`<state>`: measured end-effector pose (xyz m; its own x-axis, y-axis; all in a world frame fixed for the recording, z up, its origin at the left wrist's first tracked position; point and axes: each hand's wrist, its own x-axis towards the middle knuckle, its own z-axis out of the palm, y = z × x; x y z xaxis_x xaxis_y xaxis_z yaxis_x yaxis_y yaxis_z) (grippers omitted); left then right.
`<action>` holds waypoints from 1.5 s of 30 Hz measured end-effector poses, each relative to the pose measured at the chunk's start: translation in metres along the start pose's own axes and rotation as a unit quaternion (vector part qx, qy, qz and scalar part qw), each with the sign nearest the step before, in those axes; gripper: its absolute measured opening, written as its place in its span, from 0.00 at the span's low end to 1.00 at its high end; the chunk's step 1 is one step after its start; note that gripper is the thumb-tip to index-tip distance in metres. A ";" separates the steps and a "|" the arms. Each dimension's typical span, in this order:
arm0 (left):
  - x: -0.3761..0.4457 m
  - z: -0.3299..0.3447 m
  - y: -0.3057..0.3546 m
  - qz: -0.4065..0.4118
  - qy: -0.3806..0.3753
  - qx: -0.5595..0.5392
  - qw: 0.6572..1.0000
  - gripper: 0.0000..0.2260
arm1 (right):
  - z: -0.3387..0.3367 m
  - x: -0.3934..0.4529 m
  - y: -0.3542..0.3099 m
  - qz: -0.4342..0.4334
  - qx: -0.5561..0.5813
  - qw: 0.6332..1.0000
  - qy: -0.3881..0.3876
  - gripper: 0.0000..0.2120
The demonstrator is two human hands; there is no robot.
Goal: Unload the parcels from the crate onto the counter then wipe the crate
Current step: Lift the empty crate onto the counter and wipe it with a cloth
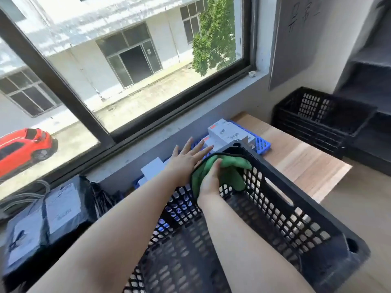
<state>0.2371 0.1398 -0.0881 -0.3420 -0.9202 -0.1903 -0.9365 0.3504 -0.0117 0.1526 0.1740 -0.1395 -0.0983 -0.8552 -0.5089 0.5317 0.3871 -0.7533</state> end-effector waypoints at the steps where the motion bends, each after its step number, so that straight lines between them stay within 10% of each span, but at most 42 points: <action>1: 0.006 0.005 -0.001 -0.021 -0.007 -0.045 0.999 0.24 | 0.006 0.004 0.001 -0.013 -0.052 0.999 0.010 0.43; 5: 0.009 0.014 -0.007 -0.086 0.030 -0.251 0.964 0.20 | 0.002 0.018 -0.005 -0.043 -0.216 0.970 0.099 0.37; 17: 0.006 0.014 0.002 -0.013 0.058 0.049 0.997 0.22 | 0.003 0.083 0.059 0.043 -0.040 0.991 0.119 0.31; 28: 0.007 0.014 0.001 -0.014 0.042 0.025 0.999 0.24 | -0.003 0.036 0.002 0.027 -0.106 0.987 0.119 0.34; 32: 0.007 0.013 0.001 -0.014 0.040 0.014 0.999 0.24 | -0.004 0.036 0.008 -0.062 -0.140 0.972 0.178 0.51; 36: 0.007 0.013 0.002 -0.009 0.041 0.013 0.999 0.24 | -0.003 0.036 0.012 -0.186 -0.095 0.942 0.264 0.35; 40: 0.008 0.013 0.001 -0.014 0.045 0.014 0.999 0.24 | -0.007 0.037 0.017 -0.154 0.016 0.957 0.245 0.36; 45: 0.004 0.014 0.002 -0.009 0.056 0.032 0.998 0.23 | -0.012 0.035 0.026 -0.108 -0.102 0.976 0.160 0.50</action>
<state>0.2344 0.1389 -0.1023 -0.3342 -0.9392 -0.0792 -0.9373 0.3400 -0.0770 0.1531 0.1583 -0.1821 -0.4638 -0.7859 -0.4090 0.2947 0.2985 -0.9078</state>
